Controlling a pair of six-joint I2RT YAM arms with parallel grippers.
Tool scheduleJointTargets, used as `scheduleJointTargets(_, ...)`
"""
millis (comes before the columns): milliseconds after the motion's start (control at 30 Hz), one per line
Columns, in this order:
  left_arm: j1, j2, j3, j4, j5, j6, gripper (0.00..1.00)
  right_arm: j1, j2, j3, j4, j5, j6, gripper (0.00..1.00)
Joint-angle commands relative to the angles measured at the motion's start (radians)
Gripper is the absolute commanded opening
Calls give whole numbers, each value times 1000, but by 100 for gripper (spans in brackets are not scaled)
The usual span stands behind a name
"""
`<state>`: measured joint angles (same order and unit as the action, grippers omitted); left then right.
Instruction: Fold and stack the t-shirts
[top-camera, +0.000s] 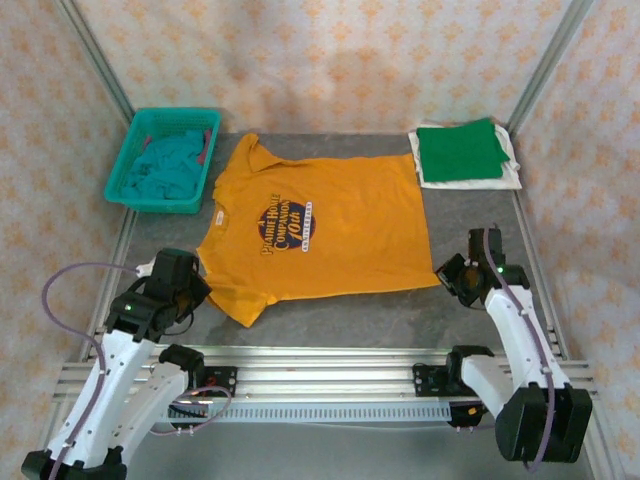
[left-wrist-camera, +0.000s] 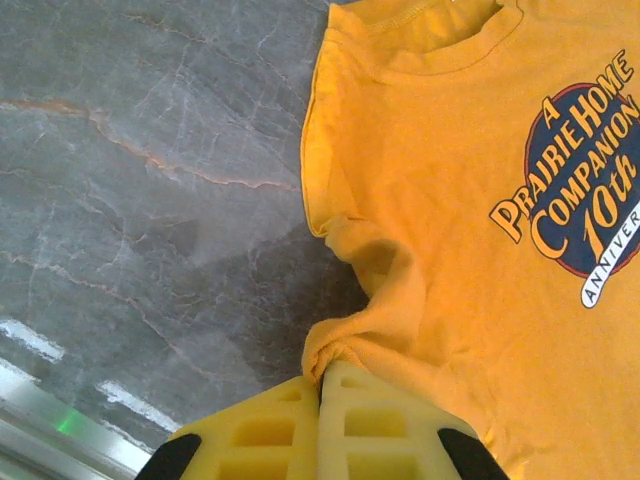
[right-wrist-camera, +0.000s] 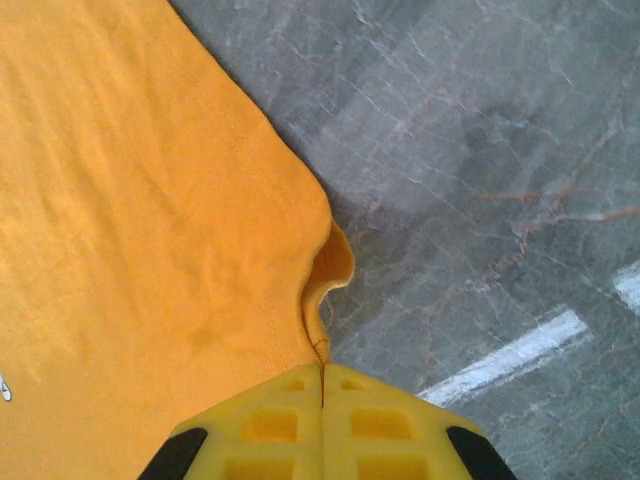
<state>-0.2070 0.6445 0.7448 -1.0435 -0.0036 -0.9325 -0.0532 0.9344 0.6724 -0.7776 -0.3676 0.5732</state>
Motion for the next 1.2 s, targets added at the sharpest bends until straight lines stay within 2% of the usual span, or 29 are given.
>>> scheduleJointTargets(0, 17, 58, 28, 85, -1, 60, 0, 5, 50, 83, 24, 9, -50, 0)
scheduleJointTargets(467, 107, 426, 301, 151, 12, 335, 0, 27, 344, 254, 82, 49, -144, 0)
scheduleJointTargets(667, 111, 584, 403, 171, 20, 437, 0, 29, 452, 300, 119, 56, -153, 0)
scheduleJointTargets(1167, 120, 723, 527, 181, -18, 501, 0, 42, 574, 372, 160, 43, -157, 0)
